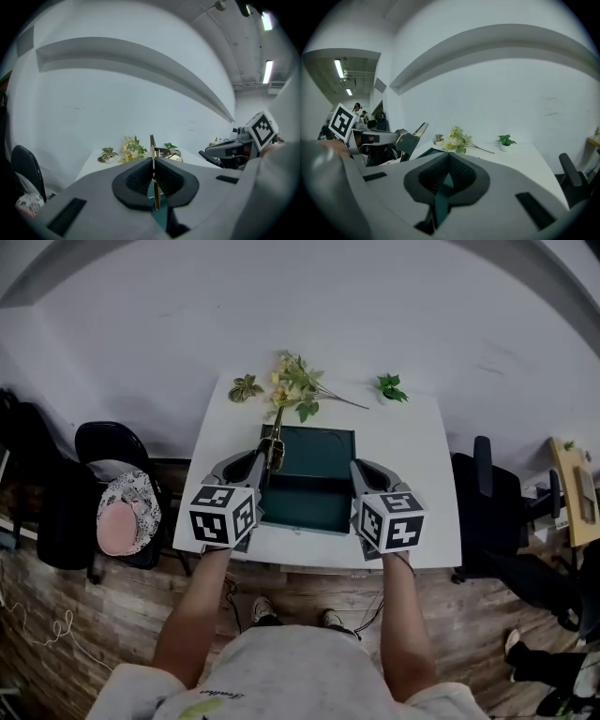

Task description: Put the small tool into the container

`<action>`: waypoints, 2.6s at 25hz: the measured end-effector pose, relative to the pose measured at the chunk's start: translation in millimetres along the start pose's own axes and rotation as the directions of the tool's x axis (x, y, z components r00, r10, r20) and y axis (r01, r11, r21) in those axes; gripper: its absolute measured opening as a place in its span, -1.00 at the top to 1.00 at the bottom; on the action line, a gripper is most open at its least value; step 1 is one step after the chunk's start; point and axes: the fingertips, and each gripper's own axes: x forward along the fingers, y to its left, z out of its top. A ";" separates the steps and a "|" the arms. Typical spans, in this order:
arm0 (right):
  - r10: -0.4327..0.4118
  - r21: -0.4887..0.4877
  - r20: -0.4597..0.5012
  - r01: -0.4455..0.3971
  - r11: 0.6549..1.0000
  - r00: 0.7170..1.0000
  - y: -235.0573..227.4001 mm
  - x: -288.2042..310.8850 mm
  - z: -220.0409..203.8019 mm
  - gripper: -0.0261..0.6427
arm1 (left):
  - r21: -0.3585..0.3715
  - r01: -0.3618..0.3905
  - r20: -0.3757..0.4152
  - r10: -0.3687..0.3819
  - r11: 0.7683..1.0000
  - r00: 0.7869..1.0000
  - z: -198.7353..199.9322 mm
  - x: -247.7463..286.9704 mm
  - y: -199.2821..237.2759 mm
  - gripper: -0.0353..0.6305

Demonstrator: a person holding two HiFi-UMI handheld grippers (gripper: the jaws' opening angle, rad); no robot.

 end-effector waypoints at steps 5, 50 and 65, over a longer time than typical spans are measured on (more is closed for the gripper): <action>-0.067 0.017 0.003 0.067 0.998 0.998 6.2 1.2 1.4 0.91 | 0.015 0.073 -0.008 -0.073 0.997 0.997 1.8 6.2 7.0 0.87; -0.264 0.110 0.026 0.259 0.959 0.964 15.8 -44.3 -26.8 0.91 | 0.349 0.470 -0.329 -0.363 0.811 0.872 -42.2 23.2 -48.6 0.87; -0.283 0.134 0.005 0.280 0.951 0.959 3.7 -54.5 -39.6 0.91 | 0.487 0.608 -0.557 -0.312 0.627 0.769 -83.8 36.8 -79.2 0.87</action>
